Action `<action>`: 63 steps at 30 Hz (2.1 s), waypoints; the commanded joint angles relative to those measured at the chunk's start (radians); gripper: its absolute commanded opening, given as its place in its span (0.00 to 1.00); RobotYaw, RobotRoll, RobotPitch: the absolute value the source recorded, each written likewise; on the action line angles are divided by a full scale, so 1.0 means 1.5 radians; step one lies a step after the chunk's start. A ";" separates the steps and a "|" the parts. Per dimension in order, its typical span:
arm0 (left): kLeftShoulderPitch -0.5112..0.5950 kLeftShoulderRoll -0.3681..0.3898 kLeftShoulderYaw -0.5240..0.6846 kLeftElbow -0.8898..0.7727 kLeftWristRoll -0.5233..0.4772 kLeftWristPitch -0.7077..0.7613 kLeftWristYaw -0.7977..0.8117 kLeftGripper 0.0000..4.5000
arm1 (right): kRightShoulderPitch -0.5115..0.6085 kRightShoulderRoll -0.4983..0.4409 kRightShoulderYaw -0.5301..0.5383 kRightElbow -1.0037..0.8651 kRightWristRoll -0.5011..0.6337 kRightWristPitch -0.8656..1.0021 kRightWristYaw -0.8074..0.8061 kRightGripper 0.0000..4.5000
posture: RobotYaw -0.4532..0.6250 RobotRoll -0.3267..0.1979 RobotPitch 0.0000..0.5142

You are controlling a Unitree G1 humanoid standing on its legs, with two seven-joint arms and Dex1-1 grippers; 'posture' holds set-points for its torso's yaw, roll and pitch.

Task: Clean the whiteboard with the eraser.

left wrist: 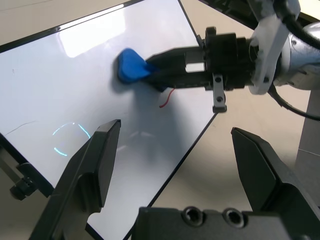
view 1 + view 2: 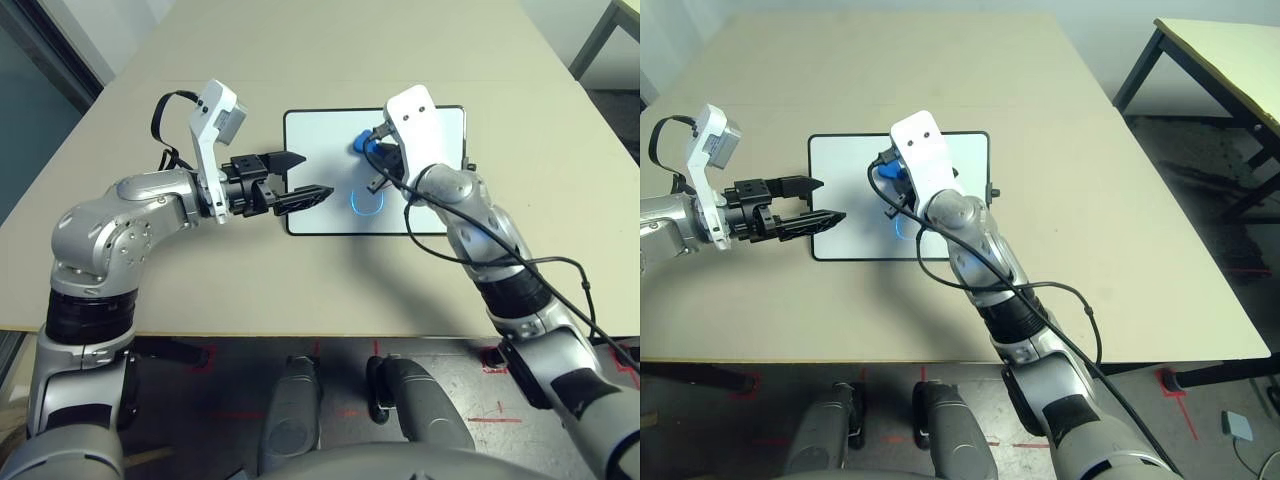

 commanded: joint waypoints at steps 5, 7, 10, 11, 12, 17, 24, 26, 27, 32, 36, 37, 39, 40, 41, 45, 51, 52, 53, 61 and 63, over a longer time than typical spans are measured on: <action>-0.001 0.003 -0.013 0.004 0.007 -0.003 -0.007 1.00 | -0.030 0.004 -0.017 0.074 -0.001 0.011 -0.008 0.09 | 0.47 0.62 0.34; -0.001 0.003 -0.012 0.005 0.007 -0.003 -0.007 1.00 | -0.061 0.012 -0.039 0.092 0.003 -0.008 -0.019 0.09 | 0.47 0.62 0.34; -0.001 0.003 -0.012 0.004 0.008 -0.002 -0.006 1.00 | -0.095 0.022 -0.063 0.110 0.009 -0.029 -0.030 0.09 | 0.47 0.62 0.34; 0.000 0.003 -0.011 0.004 0.008 -0.002 -0.005 1.00 | -0.101 0.025 -0.068 0.112 0.010 -0.034 -0.032 0.09 | 0.47 0.62 0.34; 0.000 0.003 -0.011 0.004 0.008 -0.002 -0.005 1.00 | -0.103 0.027 -0.070 0.113 0.010 -0.036 -0.033 0.09 | 0.47 0.62 0.34; 0.001 0.003 -0.009 0.002 0.007 0.000 -0.002 1.00 | -0.076 0.038 -0.051 0.094 0.010 -0.026 -0.025 0.09 | 0.47 0.62 0.34; 0.001 0.003 -0.009 -0.003 0.003 0.004 0.001 1.00 | -0.009 0.037 0.003 0.045 0.006 0.013 0.001 0.09 | 0.48 0.62 0.35; 0.000 0.003 -0.010 -0.003 0.003 0.004 0.002 1.00 | 0.002 0.034 0.014 0.036 0.005 0.020 0.007 0.09 | 0.48 0.62 0.35; -0.001 0.002 -0.010 -0.003 0.002 0.004 0.002 1.00 | 0.005 0.032 0.018 0.034 0.005 0.023 0.009 0.09 | 0.48 0.62 0.35; -0.005 0.001 -0.013 0.000 0.004 0.003 0.001 1.00 | 0.039 0.022 0.048 0.046 0.003 0.037 0.026 0.09 | 0.48 0.62 0.34; -0.007 0.002 -0.013 0.001 0.004 0.003 0.000 1.00 | 0.037 0.011 0.038 0.080 -0.001 0.024 0.025 0.09 | 0.48 0.62 0.33; -0.008 0.002 -0.013 0.001 0.004 0.003 0.000 1.00 | 0.033 0.007 0.033 0.090 -0.003 0.020 0.024 0.09 | 0.48 0.62 0.33; -0.008 0.003 -0.014 0.001 0.004 0.003 -0.001 1.00 | 0.028 0.002 0.026 0.104 -0.004 0.014 0.023 0.09 | 0.48 0.62 0.32; -0.008 0.003 -0.014 0.000 0.004 0.003 -0.001 1.00 | 0.027 -0.002 0.024 0.109 -0.004 0.014 0.024 0.09 | 0.48 0.62 0.32; -0.008 0.002 -0.014 0.000 0.004 0.003 -0.002 1.00 | 0.028 -0.005 0.023 0.114 -0.004 0.015 0.024 0.09 | 0.47 0.62 0.32; -0.010 0.002 -0.017 0.002 0.005 0.001 -0.002 1.00 | 0.049 -0.019 0.022 0.118 -0.006 0.010 0.023 0.09 | 0.47 0.62 0.31; -0.015 0.003 -0.021 0.008 0.007 -0.002 -0.006 1.00 | 0.065 -0.039 -0.003 0.113 -0.008 0.012 0.009 0.09 | 0.46 0.62 0.31; -0.015 0.004 -0.022 0.008 0.007 -0.002 -0.007 1.00 | 0.065 -0.044 -0.012 0.113 -0.009 0.014 0.006 0.09 | 0.46 0.62 0.31; -0.015 0.004 -0.023 0.008 0.007 -0.001 -0.007 1.00 | 0.064 -0.048 -0.020 0.113 -0.009 0.017 0.004 0.09 | 0.46 0.62 0.31; -0.014 0.009 -0.027 0.014 0.009 0.000 -0.016 1.00 | 0.076 -0.087 -0.064 0.090 -0.006 0.035 0.001 0.09 | 0.46 0.62 0.33; -0.014 0.010 -0.027 0.014 0.009 0.000 -0.017 1.00 | 0.086 -0.094 -0.068 0.083 -0.006 0.036 0.000 0.09 | 0.46 0.62 0.33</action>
